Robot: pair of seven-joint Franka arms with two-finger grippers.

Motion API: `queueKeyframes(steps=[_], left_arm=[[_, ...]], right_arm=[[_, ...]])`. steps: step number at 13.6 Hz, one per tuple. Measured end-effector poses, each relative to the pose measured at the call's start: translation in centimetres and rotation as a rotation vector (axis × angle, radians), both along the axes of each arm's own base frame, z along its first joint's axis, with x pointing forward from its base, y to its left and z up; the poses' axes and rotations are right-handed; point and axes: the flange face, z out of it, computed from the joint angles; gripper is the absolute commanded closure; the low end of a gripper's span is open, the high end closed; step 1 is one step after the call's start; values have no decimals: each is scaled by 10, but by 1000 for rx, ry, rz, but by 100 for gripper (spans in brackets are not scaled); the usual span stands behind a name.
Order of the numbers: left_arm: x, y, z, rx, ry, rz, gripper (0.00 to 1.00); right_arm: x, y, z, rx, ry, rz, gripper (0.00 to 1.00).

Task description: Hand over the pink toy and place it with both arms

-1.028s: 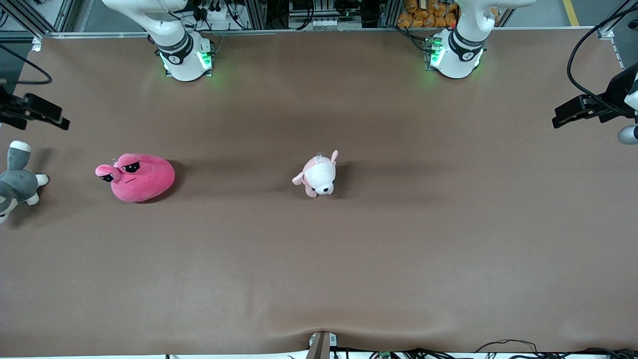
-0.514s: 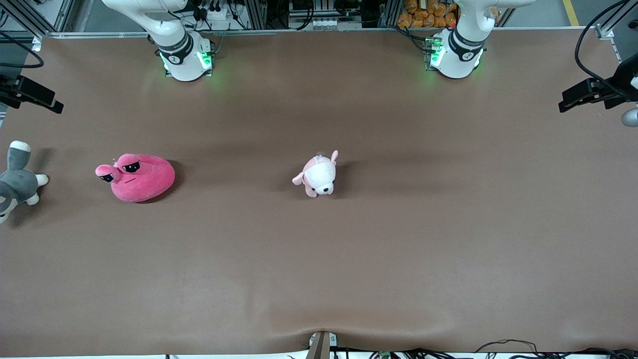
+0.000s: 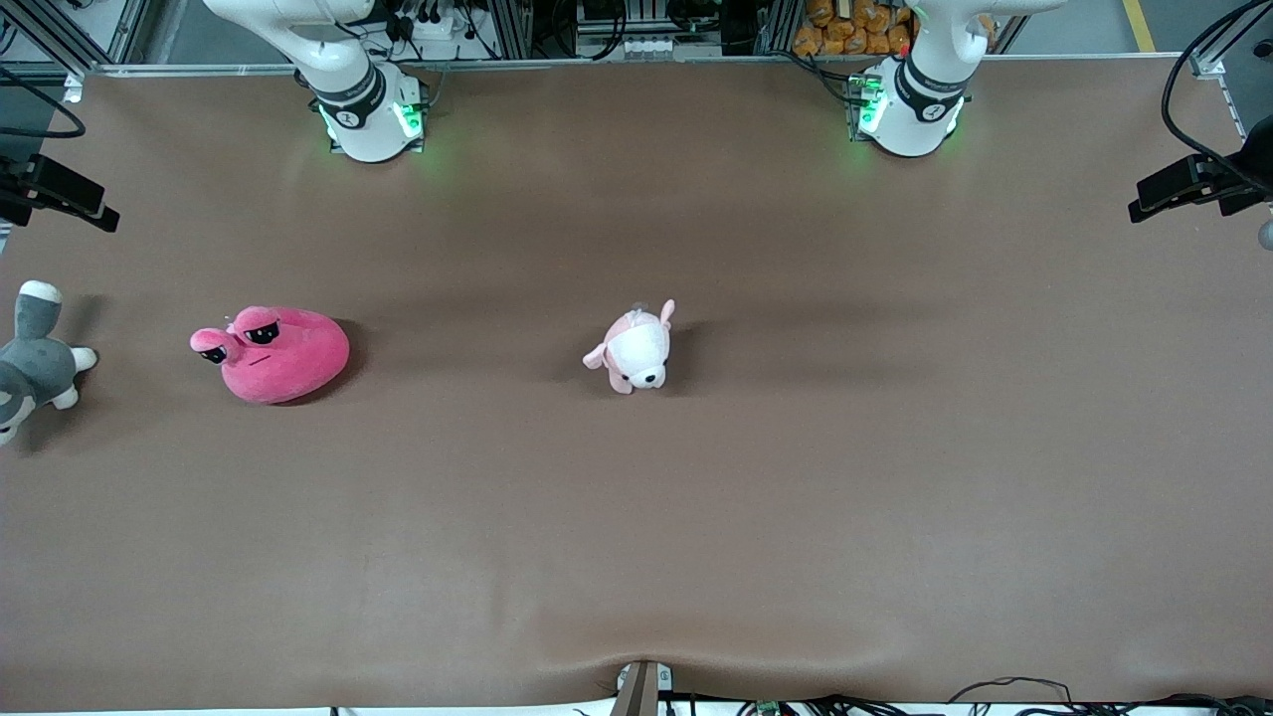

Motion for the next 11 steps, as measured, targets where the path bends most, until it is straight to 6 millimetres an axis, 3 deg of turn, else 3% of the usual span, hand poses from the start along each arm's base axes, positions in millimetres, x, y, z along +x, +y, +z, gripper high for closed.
queueKeyframes(steps=[6,11], left_arm=[[4,3,-12,-8,-7,3,0],[0,11,-1,-12,-35,2,0]], right_arm=[[0,0,-1,0,3,4,0],[0,-2,-2,1,4,2,0]])
